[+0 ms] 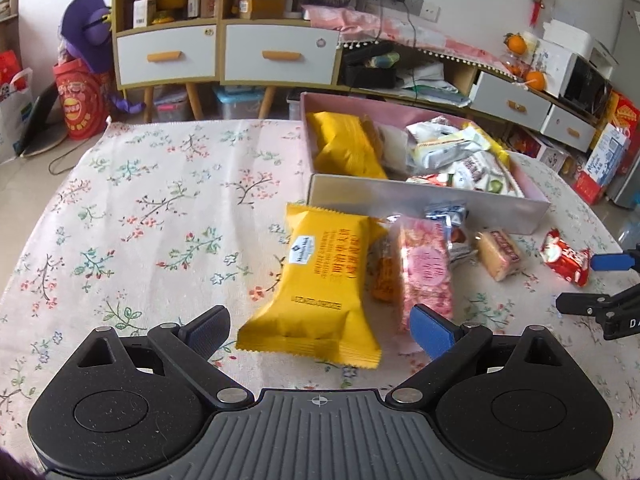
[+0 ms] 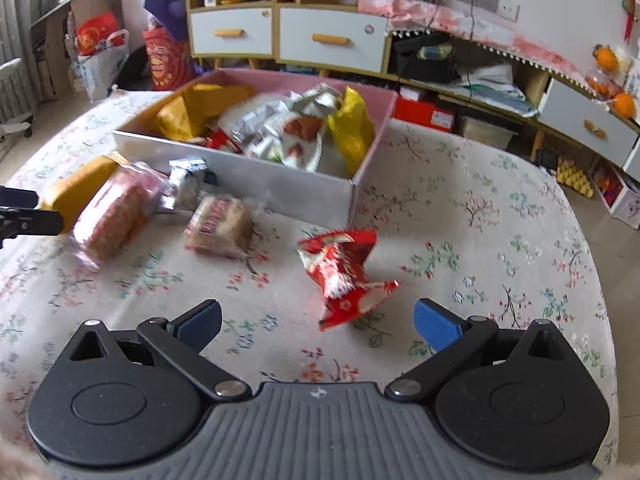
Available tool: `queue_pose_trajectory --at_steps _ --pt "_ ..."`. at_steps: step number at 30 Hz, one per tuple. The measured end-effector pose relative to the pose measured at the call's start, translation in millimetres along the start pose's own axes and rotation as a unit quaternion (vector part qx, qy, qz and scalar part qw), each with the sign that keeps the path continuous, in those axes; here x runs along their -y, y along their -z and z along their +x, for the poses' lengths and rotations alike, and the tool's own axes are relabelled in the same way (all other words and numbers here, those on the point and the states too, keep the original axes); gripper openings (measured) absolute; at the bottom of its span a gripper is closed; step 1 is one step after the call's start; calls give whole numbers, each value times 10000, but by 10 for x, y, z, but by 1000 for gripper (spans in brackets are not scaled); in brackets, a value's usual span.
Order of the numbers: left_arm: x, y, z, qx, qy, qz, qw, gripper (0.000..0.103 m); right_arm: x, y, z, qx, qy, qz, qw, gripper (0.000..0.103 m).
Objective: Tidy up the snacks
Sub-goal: 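Move both tools back over the loose snacks beside the box, then grasp the yellow waffle sandwich pack with the left tool while the right tool grasps a red candy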
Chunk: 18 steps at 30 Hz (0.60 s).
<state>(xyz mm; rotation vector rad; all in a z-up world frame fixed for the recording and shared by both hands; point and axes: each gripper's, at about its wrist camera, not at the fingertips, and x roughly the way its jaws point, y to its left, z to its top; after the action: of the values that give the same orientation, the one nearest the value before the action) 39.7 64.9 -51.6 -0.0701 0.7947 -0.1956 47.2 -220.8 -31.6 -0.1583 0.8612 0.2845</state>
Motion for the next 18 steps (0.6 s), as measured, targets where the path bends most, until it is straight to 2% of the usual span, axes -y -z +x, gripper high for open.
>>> queue_pose_trajectory --at_steps 7,11,18 --pt "-70 -41 106 29 37 -199 9998 96 29 -13 134 33 5 66 10000 100" --pt "-30 -81 162 43 118 -202 9997 95 29 -31 142 114 -46 89 9999 96" --pt "58 -119 275 -16 191 -98 9998 89 75 -76 180 181 -139 239 9995 86"
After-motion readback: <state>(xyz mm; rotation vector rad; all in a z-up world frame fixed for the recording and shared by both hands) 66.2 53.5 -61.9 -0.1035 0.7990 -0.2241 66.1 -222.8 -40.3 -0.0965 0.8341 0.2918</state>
